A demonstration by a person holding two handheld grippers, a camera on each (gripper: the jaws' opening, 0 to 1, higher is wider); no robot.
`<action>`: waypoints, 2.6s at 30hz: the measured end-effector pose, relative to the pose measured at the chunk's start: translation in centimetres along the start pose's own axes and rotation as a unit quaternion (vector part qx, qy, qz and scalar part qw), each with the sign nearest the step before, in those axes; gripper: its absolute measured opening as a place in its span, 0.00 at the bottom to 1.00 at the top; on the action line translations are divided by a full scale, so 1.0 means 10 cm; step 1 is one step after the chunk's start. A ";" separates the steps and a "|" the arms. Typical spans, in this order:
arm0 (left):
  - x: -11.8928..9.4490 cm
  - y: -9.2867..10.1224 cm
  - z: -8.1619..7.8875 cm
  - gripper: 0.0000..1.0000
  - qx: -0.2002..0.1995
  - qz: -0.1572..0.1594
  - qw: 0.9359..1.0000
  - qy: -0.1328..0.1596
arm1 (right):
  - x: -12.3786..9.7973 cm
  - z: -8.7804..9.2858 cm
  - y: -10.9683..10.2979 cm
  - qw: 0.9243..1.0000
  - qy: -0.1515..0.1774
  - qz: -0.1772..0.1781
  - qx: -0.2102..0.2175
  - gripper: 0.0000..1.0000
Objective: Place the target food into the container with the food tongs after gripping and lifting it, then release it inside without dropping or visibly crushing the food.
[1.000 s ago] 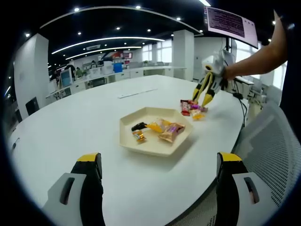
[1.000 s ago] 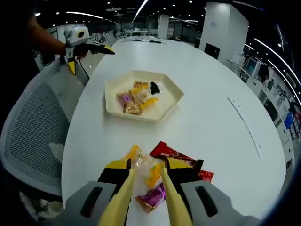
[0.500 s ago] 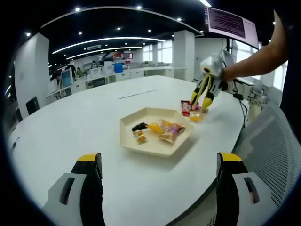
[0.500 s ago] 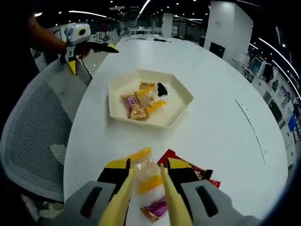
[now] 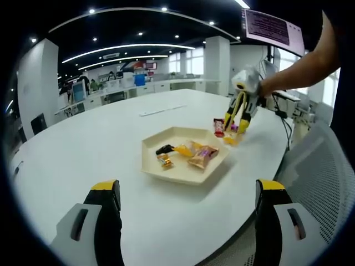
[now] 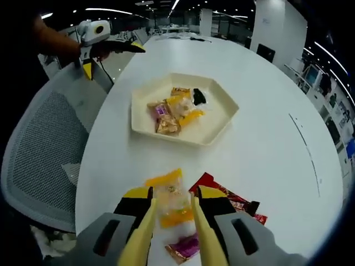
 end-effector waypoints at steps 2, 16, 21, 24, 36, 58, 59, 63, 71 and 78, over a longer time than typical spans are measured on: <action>0.00 0.00 0.00 0.98 0.000 0.000 1.000 0.001 | 0.02 0.00 0.00 1.000 -0.005 0.000 -0.006 0.30; 0.00 0.00 -0.01 0.98 -0.001 0.000 1.000 0.001 | 0.05 -0.02 0.01 0.998 -0.052 0.008 0.043 0.24; 0.00 0.00 0.00 0.97 -0.001 0.001 1.000 -0.002 | 0.01 0.01 0.03 0.997 -0.054 0.014 0.052 0.24; 0.00 0.00 0.00 0.97 -0.001 0.001 1.000 -0.001 | -0.01 0.01 0.04 0.997 -0.052 0.017 0.060 0.24; 0.00 0.00 0.00 0.98 -0.002 0.001 1.000 0.001 | -0.17 -0.13 0.14 0.995 -0.049 0.031 0.080 0.24; -0.01 0.00 -0.03 0.99 -0.004 0.002 1.000 0.013 | -0.56 -0.36 0.42 0.990 -0.051 0.050 0.121 0.24; -0.01 0.00 -0.03 0.99 -0.004 0.001 1.000 0.014 | -0.59 -0.38 0.42 0.990 -0.054 0.052 0.117 0.24; -0.01 0.00 -0.03 0.99 -0.002 0.001 1.000 0.015 | -0.64 -0.43 0.46 0.990 -0.054 0.056 0.117 0.24; -0.02 0.00 -0.03 0.99 -0.002 0.000 1.000 0.017 | -0.66 -0.47 0.46 0.990 -0.056 0.061 0.111 0.24; -0.02 0.00 -0.03 0.99 0.000 0.000 1.000 0.017 | -0.67 -0.50 0.51 0.990 -0.055 0.064 0.115 0.24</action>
Point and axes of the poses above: the point that each gripper's makers call its tool centre point, and the gripper's own axes: x roughly forward along the fingers, y roughly to its right, z roughly out of its underside, the point moved 9 cm from there along -x, roughly backward along the fingers, and after that the axes turned 4 degrees about z, right-handed, at the moved point
